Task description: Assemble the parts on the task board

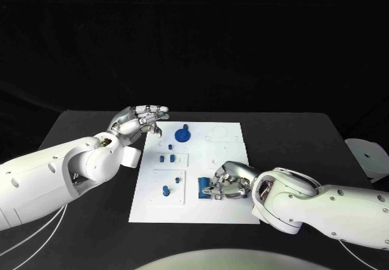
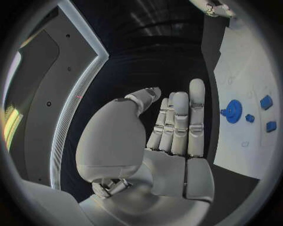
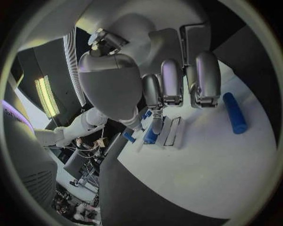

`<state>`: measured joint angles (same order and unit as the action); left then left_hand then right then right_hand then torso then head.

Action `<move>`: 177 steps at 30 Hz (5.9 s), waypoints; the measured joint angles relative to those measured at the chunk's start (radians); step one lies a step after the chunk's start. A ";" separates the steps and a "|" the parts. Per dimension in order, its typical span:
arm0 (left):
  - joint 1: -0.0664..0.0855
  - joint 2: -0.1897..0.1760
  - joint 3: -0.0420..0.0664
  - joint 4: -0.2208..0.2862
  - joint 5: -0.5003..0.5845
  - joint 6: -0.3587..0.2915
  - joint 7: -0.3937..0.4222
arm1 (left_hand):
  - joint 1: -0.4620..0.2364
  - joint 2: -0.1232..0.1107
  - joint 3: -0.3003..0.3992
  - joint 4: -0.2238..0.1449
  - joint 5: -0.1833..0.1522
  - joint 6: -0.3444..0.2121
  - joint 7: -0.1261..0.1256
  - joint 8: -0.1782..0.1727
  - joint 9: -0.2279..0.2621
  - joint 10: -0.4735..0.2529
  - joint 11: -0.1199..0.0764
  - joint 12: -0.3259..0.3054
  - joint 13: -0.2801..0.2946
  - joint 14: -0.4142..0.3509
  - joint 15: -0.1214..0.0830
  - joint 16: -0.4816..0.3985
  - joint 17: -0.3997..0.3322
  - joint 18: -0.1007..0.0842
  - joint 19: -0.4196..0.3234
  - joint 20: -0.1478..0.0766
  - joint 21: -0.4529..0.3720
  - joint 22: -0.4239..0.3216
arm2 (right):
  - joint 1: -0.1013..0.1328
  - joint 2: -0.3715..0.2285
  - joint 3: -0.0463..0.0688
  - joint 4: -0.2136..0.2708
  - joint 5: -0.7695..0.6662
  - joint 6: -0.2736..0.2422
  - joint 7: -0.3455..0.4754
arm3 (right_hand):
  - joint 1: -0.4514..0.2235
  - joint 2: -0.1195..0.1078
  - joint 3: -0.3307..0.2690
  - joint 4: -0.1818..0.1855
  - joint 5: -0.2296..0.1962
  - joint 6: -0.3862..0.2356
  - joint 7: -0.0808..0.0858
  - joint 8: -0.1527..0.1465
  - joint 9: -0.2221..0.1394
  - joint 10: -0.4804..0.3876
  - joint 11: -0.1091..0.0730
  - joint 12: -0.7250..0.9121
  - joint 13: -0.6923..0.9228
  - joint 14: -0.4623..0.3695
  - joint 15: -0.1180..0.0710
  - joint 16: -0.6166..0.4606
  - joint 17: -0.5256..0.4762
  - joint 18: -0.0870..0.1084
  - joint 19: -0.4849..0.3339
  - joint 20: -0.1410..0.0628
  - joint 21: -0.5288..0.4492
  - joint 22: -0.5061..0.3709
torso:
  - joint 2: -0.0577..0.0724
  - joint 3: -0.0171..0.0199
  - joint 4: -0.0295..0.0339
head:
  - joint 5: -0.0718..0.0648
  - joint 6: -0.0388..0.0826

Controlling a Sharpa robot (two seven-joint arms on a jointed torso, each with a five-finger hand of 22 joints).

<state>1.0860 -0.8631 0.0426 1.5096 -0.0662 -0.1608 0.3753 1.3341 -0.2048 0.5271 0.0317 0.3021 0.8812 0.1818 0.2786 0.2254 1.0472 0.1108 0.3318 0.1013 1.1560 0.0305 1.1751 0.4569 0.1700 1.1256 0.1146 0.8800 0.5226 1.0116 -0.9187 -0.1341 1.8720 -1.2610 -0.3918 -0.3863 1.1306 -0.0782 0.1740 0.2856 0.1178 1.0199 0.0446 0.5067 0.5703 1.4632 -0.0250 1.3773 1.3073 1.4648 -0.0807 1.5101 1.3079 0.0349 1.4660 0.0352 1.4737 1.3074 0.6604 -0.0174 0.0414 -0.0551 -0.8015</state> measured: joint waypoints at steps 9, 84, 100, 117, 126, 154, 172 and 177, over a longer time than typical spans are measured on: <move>0.000 -0.001 0.000 0.000 0.000 0.000 -0.001 | -0.004 0.004 0.000 0.000 0.000 0.000 0.000 0.000 0.000 0.000 0.000 0.000 0.000 0.000 0.000 0.000 0.000 0.000 0.000 0.000 0.000 0.000 | -0.002 0.011 0.000 -0.015 -0.028 0.004 -0.005 | 0.029 0.000 -0.002 -0.002 0.000 0.000 0.000 0.000 -0.002 0.000 0.000 0.000 0.000 0.000 0.000 0.000 0.000 0.000 0.000 -0.007 0.000 0.000 | 0.000 -0.0006 -0.0003 | 0.001 -0.002; 0.000 -0.003 0.000 0.000 -0.007 0.002 -0.004 | 0.001 0.009 0.000 0.000 0.000 0.000 0.000 0.000 -0.001 -0.004 0.004 0.005 0.000 0.000 0.000 0.004 -0.002 0.000 0.004 0.004 0.000 -0.002 | -0.007 -0.020 0.002 -0.011 -0.062 -0.009 0.050 | 0.153 -0.021 0.013 -0.030 -0.054 0.000 0.000 -0.008 -0.021 0.000 -0.007 -0.020 0.001 0.000 -0.007 0.002 -0.001 0.002 0.000 -0.014 -0.023 0.000 | 0.000 0.0011 -0.0020 | 0.002 -0.001; 0.000 -0.005 0.000 0.000 -0.008 0.003 -0.006 | 0.001 0.009 0.000 0.000 0.000 0.000 0.000 0.000 -0.001 -0.004 0.004 0.005 0.001 0.000 0.000 0.004 -0.002 0.000 0.004 0.004 0.000 -0.002 | 0.008 -0.151 0.002 0.021 -0.059 -0.017 0.080 | 0.149 -0.033 0.003 -0.019 -0.054 -0.029 0.017 -0.035 -0.034 0.003 0.004 -0.040 0.001 0.004 -0.003 -0.006 0.000 0.002 0.000 -0.013 -0.037 0.000 | -0.001 -0.0006 -0.0025 | -0.012 0.002; 0.000 -0.006 0.000 0.004 -0.010 0.004 -0.006 | 0.001 0.009 0.000 0.000 0.000 0.000 0.000 0.000 -0.001 -0.004 0.004 0.005 0.001 0.000 0.000 0.004 -0.002 0.000 0.004 0.004 0.000 -0.002 | -0.015 -0.223 0.001 0.040 -0.216 -0.022 -0.007 | 0.119 -0.051 -0.025 0.003 0.001 -0.038 0.031 -0.074 -0.051 -0.011 0.018 -0.063 0.000 0.003 0.011 -0.012 0.000 0.003 0.000 0.008 -0.053 0.001 | 0.000 0.0001 -0.0035 | -0.033 0.005; 0.000 -0.009 0.000 0.004 -0.011 0.005 -0.006 | 0.001 0.009 0.000 0.000 0.000 0.000 0.000 0.000 -0.001 -0.004 0.004 0.005 0.001 0.000 0.000 0.004 -0.002 0.000 0.004 0.004 0.000 -0.002 | -0.033 -0.211 0.000 0.032 -0.260 -0.019 -0.050 | 0.052 -0.049 -0.072 0.006 0.063 -0.021 0.021 -0.074 -0.044 -0.011 0.018 -0.065 0.000 0.003 0.011 -0.012 0.000 0.003 0.000 0.008 -0.053 0.000 | 0.000 0.0006 -0.0006 | -0.035 0.003; 0.000 -0.012 0.000 0.004 -0.012 0.011 -0.008 | 0.001 0.009 -0.003 0.003 0.000 0.000 0.000 0.000 -0.001 -0.003 0.004 0.005 0.002 0.000 0.000 0.004 -0.003 0.000 0.004 0.004 0.000 -0.002 | -0.062 -0.148 0.008 0.005 -0.348 -0.018 -0.098 | 0.155 -0.041 -0.077 -0.014 0.065 0.000 0.014 -0.066 -0.023 -0.007 0.014 -0.067 0.000 0.003 0.011 -0.012 0.000 0.003 0.000 0.008 -0.053 0.000 | 0.000 0.0007 -0.0004 | -0.034 -0.003; 0.000 -0.014 0.000 0.005 -0.013 0.014 -0.011 | 0.001 0.009 -0.003 0.003 0.000 0.000 0.000 0.000 -0.001 -0.004 0.004 0.005 0.002 0.000 0.000 0.008 -0.003 0.000 0.004 0.004 0.000 -0.002 | -0.065 -0.121 0.009 0.003 -0.385 -0.016 -0.093 | 0.297 -0.072 0.047 -0.004 0.092 0.000 0.010 -0.099 -0.023 -0.009 0.005 -0.076 0.000 0.002 0.001 -0.017 0.000 0.003 0.000 0.000 -0.053 0.000 | 0.000 -0.0006 -0.0002 | -0.034 0.000; 0.000 -0.015 0.000 0.005 -0.014 0.014 -0.012 | 0.001 0.009 -0.003 0.003 0.000 0.000 0.000 0.000 -0.002 -0.003 0.004 0.005 0.002 0.000 0.000 0.008 -0.003 0.000 0.004 0.004 0.000 -0.002 | -0.065 -0.123 0.008 0.007 -0.382 -0.017 -0.093 | 0.299 -0.088 0.125 0.060 0.163 -0.004 0.010 -0.078 -0.010 -0.009 0.005 -0.080 0.000 0.002 0.001 -0.017 0.000 0.003 0.000 0.000 -0.053 0.000 | 0.000 0.0000 -0.0005 | -0.033 0.001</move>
<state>1.0858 -0.8777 0.0424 1.5148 -0.0798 -0.1464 0.3634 1.3355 -0.1959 0.5243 0.0345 0.3020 0.8812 0.1818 0.2786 0.2236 1.0437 0.1145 0.3365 0.1028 1.1560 0.0306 1.1832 0.4538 0.1700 1.1292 0.1183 0.8800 0.5203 0.9466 -1.0418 -0.1260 1.8793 -1.6433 -0.4086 -0.4798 1.4293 -0.1658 0.2990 0.3454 0.2810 1.0160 0.0551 0.4292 0.5605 1.4542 -0.0196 1.2974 1.3073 1.4664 -0.0793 1.4930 1.3075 0.0374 1.4661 0.0357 1.4212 1.3074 0.6599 -0.0174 0.0409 -0.0884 -0.8004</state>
